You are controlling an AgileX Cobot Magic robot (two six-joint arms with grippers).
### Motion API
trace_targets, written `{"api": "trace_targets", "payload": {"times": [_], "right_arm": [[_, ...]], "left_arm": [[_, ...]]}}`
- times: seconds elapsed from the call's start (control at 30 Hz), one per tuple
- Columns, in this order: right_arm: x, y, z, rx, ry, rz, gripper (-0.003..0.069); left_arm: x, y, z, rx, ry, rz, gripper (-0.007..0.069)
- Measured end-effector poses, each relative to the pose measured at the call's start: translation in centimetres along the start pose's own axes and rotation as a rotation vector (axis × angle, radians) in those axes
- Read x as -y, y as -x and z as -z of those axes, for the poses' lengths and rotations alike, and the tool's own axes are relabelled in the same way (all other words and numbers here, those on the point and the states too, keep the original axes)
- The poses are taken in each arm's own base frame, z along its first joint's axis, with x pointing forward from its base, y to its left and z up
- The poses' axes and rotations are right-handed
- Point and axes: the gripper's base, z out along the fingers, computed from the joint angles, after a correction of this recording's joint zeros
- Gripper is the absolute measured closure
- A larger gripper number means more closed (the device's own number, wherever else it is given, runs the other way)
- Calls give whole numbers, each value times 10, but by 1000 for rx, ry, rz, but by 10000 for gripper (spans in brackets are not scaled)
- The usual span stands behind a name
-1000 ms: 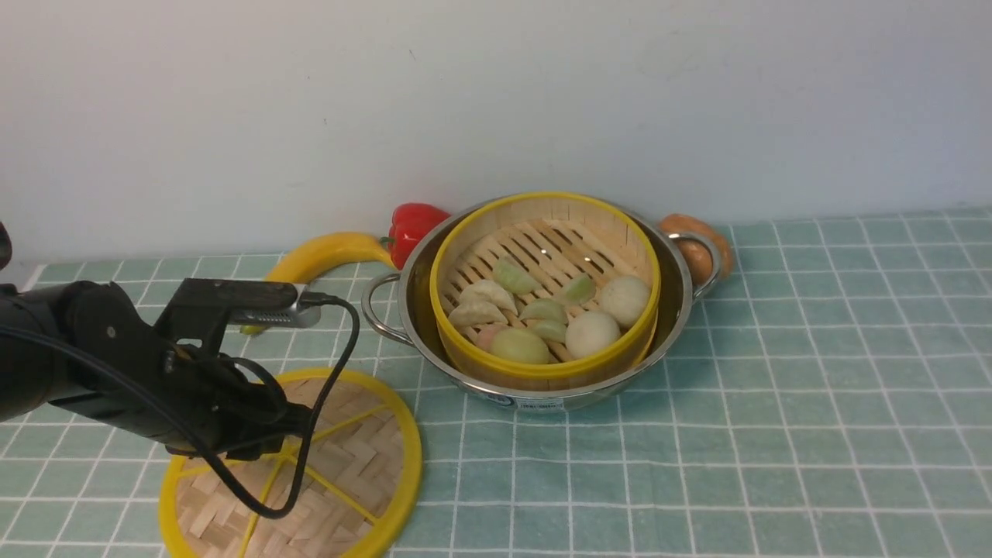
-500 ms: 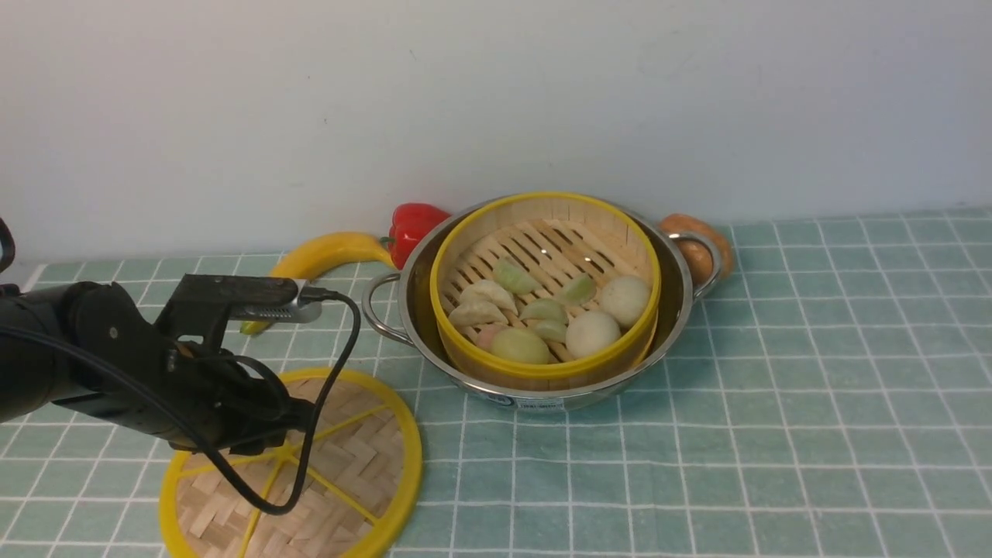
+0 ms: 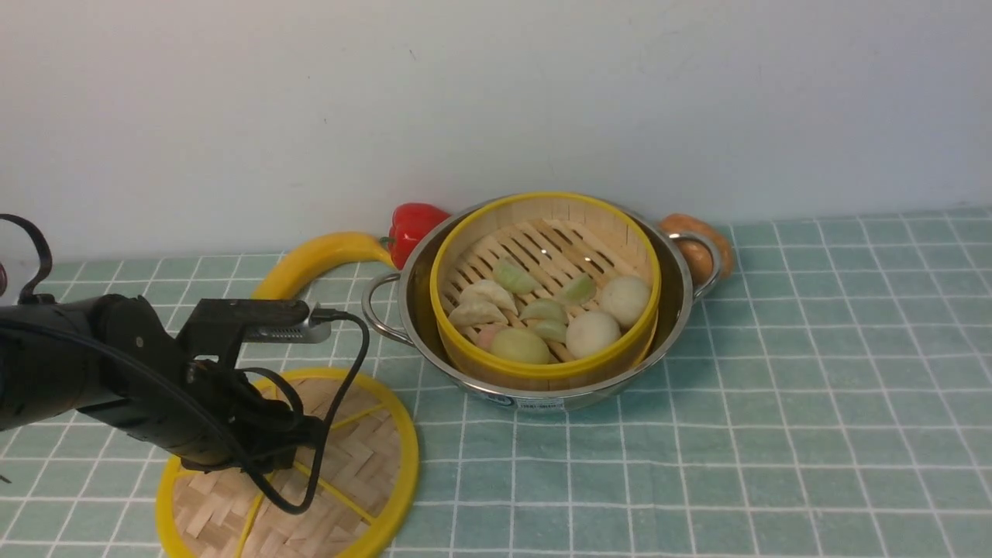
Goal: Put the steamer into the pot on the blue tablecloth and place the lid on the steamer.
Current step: 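Grasp the bamboo steamer lid lying on the table by its centre knob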
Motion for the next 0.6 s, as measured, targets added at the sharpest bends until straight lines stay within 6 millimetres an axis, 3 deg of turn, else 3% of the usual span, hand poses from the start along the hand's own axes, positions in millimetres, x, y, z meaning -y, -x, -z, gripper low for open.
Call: {"api": "trace_targets", "payload": {"times": [0.13, 0.2, 0.33, 0.5, 0.6], "right_arm": [[0, 0, 0, 0, 1, 0, 353], [0, 0, 0, 0, 1, 0, 353], [0, 0, 0, 0, 1, 0, 353], [0, 0, 0, 0, 1, 0, 353], [0, 0, 0, 0, 1, 0, 353]], "left_arm": [[0, 0, 0, 1, -2, 5, 438], [0, 0, 0, 3, -3, 6, 505], [0, 1, 9, 18, 9, -19, 508], [-7, 11, 44, 32, 72, -36, 508], [-19, 31, 87, 59, 190, -38, 508]]}}
